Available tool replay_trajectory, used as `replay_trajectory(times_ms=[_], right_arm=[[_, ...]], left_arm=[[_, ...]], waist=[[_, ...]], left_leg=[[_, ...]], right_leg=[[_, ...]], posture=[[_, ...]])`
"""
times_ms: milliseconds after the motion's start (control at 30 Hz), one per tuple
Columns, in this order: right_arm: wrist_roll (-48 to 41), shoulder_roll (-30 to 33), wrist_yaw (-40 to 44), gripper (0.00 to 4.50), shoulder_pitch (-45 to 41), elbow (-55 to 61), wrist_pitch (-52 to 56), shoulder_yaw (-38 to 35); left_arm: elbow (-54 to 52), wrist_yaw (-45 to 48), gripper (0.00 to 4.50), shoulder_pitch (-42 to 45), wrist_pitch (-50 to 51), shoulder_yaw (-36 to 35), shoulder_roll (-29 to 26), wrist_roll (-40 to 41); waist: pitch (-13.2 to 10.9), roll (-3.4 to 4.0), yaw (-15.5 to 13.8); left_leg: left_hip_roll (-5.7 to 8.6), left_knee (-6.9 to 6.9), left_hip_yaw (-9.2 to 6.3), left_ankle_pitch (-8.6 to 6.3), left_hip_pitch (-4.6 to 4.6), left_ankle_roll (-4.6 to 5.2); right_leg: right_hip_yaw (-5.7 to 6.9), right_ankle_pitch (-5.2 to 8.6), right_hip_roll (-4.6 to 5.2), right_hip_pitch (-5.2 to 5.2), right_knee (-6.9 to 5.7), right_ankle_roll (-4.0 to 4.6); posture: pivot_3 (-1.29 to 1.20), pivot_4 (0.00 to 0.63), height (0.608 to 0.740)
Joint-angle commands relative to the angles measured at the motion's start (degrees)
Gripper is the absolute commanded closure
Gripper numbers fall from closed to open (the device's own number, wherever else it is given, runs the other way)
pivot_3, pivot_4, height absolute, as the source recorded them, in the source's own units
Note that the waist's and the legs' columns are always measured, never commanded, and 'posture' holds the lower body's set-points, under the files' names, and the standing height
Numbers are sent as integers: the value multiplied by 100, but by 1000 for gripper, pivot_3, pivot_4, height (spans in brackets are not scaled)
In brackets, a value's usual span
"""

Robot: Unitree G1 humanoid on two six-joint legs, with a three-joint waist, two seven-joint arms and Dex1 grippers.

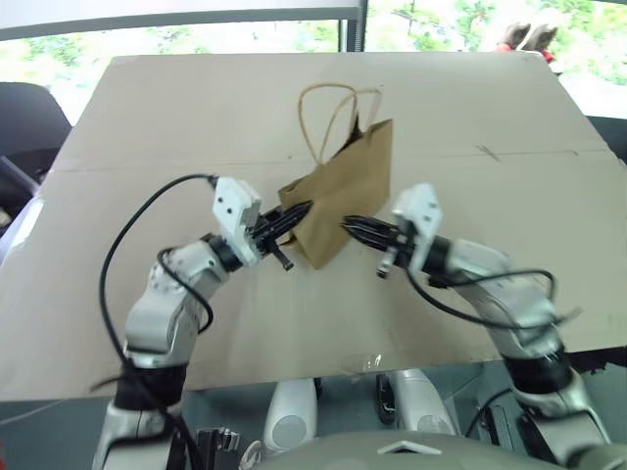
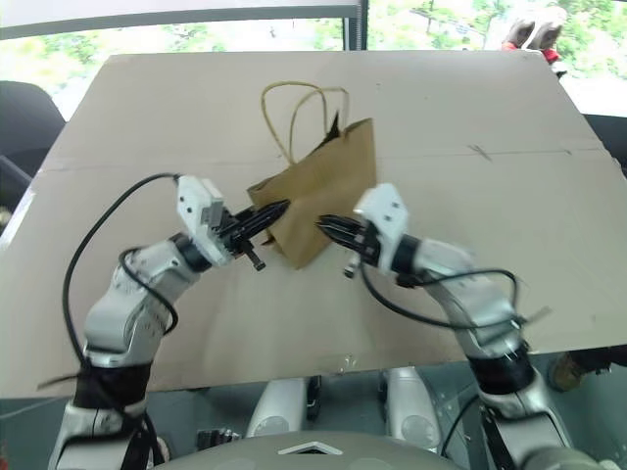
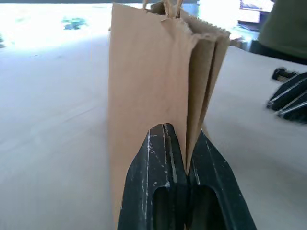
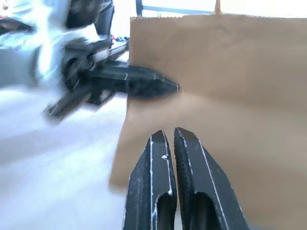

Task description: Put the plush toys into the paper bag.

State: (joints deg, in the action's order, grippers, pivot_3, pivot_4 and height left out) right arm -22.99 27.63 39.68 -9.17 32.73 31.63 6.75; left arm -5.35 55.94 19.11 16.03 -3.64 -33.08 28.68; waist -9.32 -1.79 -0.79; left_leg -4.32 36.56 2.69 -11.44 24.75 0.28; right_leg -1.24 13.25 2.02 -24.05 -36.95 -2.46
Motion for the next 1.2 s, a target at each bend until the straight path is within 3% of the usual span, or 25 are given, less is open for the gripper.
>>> replay_trajectory(times_ms=[33,100,167,200,233,333,467,533,700,733,833,933,1100,1200], right_arm=[[-471,552,171,3188,553,1050,237,-833],[-685,871,164,2373,1101,1460,328,-1505],[-961,1051,168,1199,1634,1774,421,-2219],[-1061,1100,161,899,1855,1894,442,-2497],[-1152,1125,139,220,2066,2008,460,-2769],[-1284,1103,-61,26,2431,2281,462,-3213],[-1238,1053,-333,0,2424,2283,387,-3173],[-1174,1027,-365,0,2446,2191,303,-3113],[-1522,1094,-166,0,2532,2016,167,-3522],[-1583,1143,-72,0,2595,1984,140,-3637],[-1836,1368,530,0,3016,1748,51,-4350],[-1863,1486,1015,0,3382,1488,-195,-4837],[-1897,1737,1729,0,3790,900,-338,-5488],[-1781,1827,2014,0,3910,530,-488,-5650]], left_arm=[[1043,1433,4500,670,-808,146,-241,-61],[2054,2139,4500,1287,-1388,270,-243,-237],[3106,2634,4500,1952,-2058,366,-125,-469],[3561,2754,4500,2229,-2340,392,-39,-576],[4023,2946,4500,2493,-2645,435,51,-680],[5133,3343,4500,3059,-3365,533,332,-975],[5945,3644,3265,3409,-3681,514,525,-1163],[5983,3623,2294,3430,-3363,383,483,-1077],[4502,2966,50,2716,-1810,30,-15,-748],[4069,2776,50,2468,-1440,-28,-135,-693],[1754,2175,50,622,635,-712,-1051,48],[224,1776,50,-942,1415,-1338,-1426,489],[-1117,1109,50,-2453,1873,-2104,-1286,930],[-1465,769,50,-2776,2007,-2306,-1107,1182]], waist=[[0,1,4],[1,2,-5],[2,1,-14],[4,-2,-10],[4,-3,6],[6,-6,-14],[6,-7,33],[5,-8,41],[5,-6,90],[5,-6,107],[6,1,186],[7,-3,260],[5,3,54],[6,5,-14]], left_leg=[[0,0,0,0,0,0],[1,0,0,0,-1,0],[0,0,-5,0,-2,0],[1,3,-9,0,0,1],[1,6,-9,0,0,1],[5,12,-10,0,2,2],[4,21,-12,-1,2,2],[4,22,-14,-1,2,2],[2,20,-21,-1,4,2],[1,19,-21,-1,2,2],[-3,16,-18,-1,-3,2],[-14,-10,-9,-1,-16,1],[-19,-4,-3,-2,-23,-2],[-4,-5,6,-19,-32,-30]], right_leg=[[0,0,0,1,1,0],[0,0,0,2,2,0],[3,0,-1,6,2,0],[5,0,-2,9,2,0],[5,0,-1,14,5,-1],[3,0,-1,17,7,-3],[1,0,-2,22,8,-4],[1,0,-2,22,7,-4],[3,0,-3,21,2,-5],[2,-3,-3,22,0,-10],[1,-5,-1,24,1,-15],[-3,-2,0,24,3,-20],[31,19,31,27,4,-26],[35,20,79,28,4,-29]], posture=[[0,150,740],[0,150,740],[0,150,740],[0,150,740],[0,150,740],[0,150,740],[0,150,740],[0,150,740],[0,150,740],[0,150,740],[0,150,740],[0,150,740],[0,150,740],[0,150,740]])
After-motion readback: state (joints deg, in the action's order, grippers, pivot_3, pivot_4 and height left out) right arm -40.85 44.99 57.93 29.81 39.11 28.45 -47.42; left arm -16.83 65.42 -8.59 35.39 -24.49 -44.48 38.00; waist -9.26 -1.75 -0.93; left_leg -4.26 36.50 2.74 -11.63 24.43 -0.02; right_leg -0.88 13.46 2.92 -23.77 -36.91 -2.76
